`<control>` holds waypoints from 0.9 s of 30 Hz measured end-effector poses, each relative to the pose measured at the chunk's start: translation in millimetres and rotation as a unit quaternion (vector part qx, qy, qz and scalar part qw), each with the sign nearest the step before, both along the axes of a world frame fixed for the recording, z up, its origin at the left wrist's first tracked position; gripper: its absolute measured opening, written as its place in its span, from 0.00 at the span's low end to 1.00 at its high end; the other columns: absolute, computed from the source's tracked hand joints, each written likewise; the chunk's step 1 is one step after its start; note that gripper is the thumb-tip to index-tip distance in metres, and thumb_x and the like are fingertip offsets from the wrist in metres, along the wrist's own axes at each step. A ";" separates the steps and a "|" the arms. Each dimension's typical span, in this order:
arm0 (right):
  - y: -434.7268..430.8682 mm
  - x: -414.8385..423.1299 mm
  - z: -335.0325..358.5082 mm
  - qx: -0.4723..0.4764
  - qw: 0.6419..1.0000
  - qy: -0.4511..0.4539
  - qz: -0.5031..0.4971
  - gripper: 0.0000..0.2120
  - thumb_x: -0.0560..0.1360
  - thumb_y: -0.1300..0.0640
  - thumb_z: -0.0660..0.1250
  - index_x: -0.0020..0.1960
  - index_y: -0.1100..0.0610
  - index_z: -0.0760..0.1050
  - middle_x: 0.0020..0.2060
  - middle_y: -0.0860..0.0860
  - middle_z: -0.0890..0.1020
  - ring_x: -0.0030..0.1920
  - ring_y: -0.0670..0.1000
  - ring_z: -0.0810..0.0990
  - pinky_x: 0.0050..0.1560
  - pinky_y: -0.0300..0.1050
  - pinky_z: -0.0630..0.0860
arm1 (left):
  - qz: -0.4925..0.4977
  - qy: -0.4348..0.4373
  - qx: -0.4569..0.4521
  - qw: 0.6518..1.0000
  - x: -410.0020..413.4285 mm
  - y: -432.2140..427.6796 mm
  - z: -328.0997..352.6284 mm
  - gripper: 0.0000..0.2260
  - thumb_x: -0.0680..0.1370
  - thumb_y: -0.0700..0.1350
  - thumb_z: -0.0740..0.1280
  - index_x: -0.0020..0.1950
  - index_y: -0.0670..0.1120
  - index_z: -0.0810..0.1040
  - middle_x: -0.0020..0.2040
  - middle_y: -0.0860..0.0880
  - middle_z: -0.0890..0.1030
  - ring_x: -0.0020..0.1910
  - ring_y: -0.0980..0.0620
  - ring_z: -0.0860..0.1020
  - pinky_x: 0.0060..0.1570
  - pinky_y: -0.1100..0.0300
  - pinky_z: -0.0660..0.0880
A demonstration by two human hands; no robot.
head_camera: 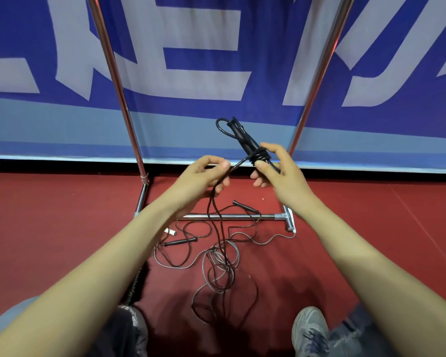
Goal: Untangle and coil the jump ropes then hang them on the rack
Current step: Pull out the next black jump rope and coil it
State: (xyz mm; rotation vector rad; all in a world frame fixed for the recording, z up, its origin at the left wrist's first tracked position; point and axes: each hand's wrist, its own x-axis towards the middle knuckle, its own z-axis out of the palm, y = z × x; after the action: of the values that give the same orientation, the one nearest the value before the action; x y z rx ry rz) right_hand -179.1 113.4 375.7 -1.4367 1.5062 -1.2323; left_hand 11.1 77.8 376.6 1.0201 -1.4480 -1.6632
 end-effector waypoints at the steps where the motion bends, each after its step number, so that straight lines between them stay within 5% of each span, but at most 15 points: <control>1: 0.6 -0.2 2.8 0.001 1.000 -0.015 0.008 0.17 0.80 0.60 0.62 0.68 0.52 0.66 0.37 0.53 0.82 0.34 0.50 0.80 0.43 0.42 0.78 | -0.013 0.001 0.002 1.000 1.6 -1.0 -0.9 0.05 0.80 0.44 0.65 0.54 0.45 0.73 0.32 0.50 0.78 0.28 0.54 0.70 0.35 0.64 0.69; 5: 6.4 -5.7 13.1 0.005 0.994 -0.079 0.079 0.16 0.80 0.61 0.61 0.67 0.51 0.67 0.37 0.54 0.82 0.34 0.50 0.78 0.43 0.41 0.77 | -0.038 -0.005 0.008 0.999 10.0 -5.3 -3.7 0.06 0.77 0.43 0.68 0.52 0.44 0.74 0.30 0.50 0.77 0.28 0.54 0.70 0.34 0.66 0.69; 9: 12.9 -5.3 18.7 0.031 0.978 -0.124 0.163 0.17 0.79 0.61 0.61 0.67 0.54 0.68 0.36 0.56 0.81 0.33 0.52 0.76 0.42 0.45 0.75 | -0.013 -0.104 -0.073 0.992 17.1 -9.8 -6.4 0.10 0.75 0.47 0.70 0.49 0.43 0.74 0.26 0.51 0.75 0.26 0.55 0.70 0.31 0.68 0.69; 13: 20.0 -7.7 23.1 0.081 0.943 -0.122 0.299 0.16 0.78 0.59 0.63 0.65 0.52 0.70 0.35 0.55 0.80 0.33 0.52 0.75 0.38 0.43 0.74 | -0.048 -0.150 -0.108 0.982 19.9 -8.7 -12.2 0.14 0.69 0.49 0.77 0.47 0.46 0.76 0.28 0.48 0.76 0.26 0.55 0.70 0.31 0.63 0.67; 16: 26.2 -8.5 22.4 0.184 0.893 -0.062 0.407 0.17 0.77 0.60 0.62 0.66 0.52 0.69 0.36 0.54 0.80 0.32 0.50 0.74 0.33 0.41 0.71 | -0.150 -0.143 -0.138 0.968 25.2 -10.3 -11.7 0.14 0.70 0.34 0.74 0.52 0.45 0.76 0.35 0.44 0.78 0.31 0.52 0.73 0.33 0.63 0.70; 20: 31.7 0.5 23.5 0.281 0.830 0.078 0.475 0.15 0.81 0.64 0.59 0.67 0.60 0.64 0.36 0.54 0.78 0.30 0.44 0.74 0.28 0.34 0.67 | -0.226 -0.182 -0.100 0.952 24.8 -10.6 -10.2 0.22 0.67 0.35 0.77 0.57 0.42 0.73 0.36 0.42 0.81 0.35 0.50 0.77 0.41 0.59 0.72; 23: 30.2 2.3 20.2 0.319 0.822 0.183 0.436 0.15 0.81 0.62 0.60 0.67 0.59 0.63 0.36 0.54 0.78 0.30 0.45 0.73 0.27 0.33 0.66 | -0.221 -0.188 -0.102 0.952 19.1 -9.0 -10.8 0.19 0.69 0.37 0.76 0.56 0.42 0.73 0.36 0.42 0.82 0.35 0.51 0.78 0.43 0.62 0.73; 27: 25.4 2.4 9.3 0.330 0.839 0.274 0.334 0.13 0.80 0.60 0.61 0.63 0.55 0.63 0.35 0.54 0.79 0.29 0.49 0.72 0.23 0.34 0.67 | -0.142 -0.224 -0.163 0.950 5.1 -1.8 -11.9 0.14 0.72 0.41 0.75 0.54 0.46 0.74 0.33 0.46 0.80 0.30 0.55 0.72 0.33 0.68 0.68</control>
State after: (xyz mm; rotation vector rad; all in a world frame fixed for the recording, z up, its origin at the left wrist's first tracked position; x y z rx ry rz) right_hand -176.8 138.8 385.0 -1.6472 1.3588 0.1519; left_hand 16.2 75.9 364.7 1.0777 -2.1746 -1.3568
